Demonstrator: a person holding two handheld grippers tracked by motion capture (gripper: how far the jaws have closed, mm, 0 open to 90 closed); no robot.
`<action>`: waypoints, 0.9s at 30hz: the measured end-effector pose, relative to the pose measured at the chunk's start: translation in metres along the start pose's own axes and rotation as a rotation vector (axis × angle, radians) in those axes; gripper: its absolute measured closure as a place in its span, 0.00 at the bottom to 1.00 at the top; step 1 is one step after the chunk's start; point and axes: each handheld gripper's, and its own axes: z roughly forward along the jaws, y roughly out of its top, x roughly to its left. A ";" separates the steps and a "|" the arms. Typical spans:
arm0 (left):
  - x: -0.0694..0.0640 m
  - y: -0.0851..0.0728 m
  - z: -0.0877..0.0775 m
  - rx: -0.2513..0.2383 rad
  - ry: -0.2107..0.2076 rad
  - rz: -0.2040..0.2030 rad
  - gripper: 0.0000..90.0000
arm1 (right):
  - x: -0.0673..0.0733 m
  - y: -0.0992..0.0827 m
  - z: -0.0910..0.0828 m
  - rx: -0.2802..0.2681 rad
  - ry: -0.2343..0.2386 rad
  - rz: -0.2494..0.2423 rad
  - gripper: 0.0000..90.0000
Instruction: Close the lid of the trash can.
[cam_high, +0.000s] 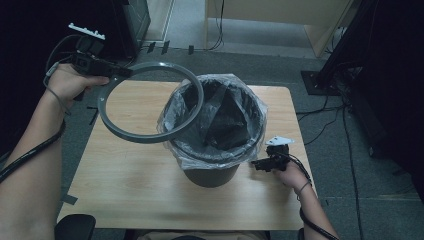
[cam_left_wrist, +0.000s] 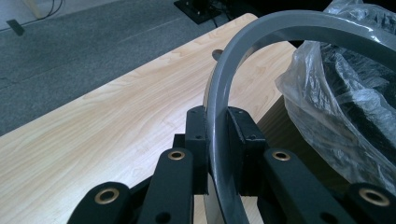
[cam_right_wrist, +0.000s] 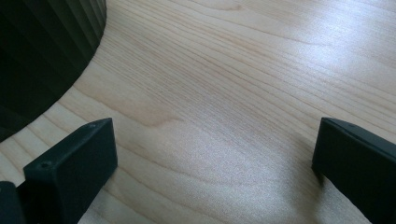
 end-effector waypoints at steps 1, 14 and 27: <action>-0.001 0.001 0.001 0.000 -0.003 0.001 0.88 | 0.000 0.000 0.000 0.000 0.000 0.000 0.00; -0.017 0.016 0.023 0.004 -0.044 0.035 0.88 | 0.000 0.000 0.000 0.000 0.001 -0.001 0.00; -0.032 0.028 0.044 0.013 -0.095 0.056 0.88 | -0.001 0.000 -0.001 0.000 0.007 -0.003 0.00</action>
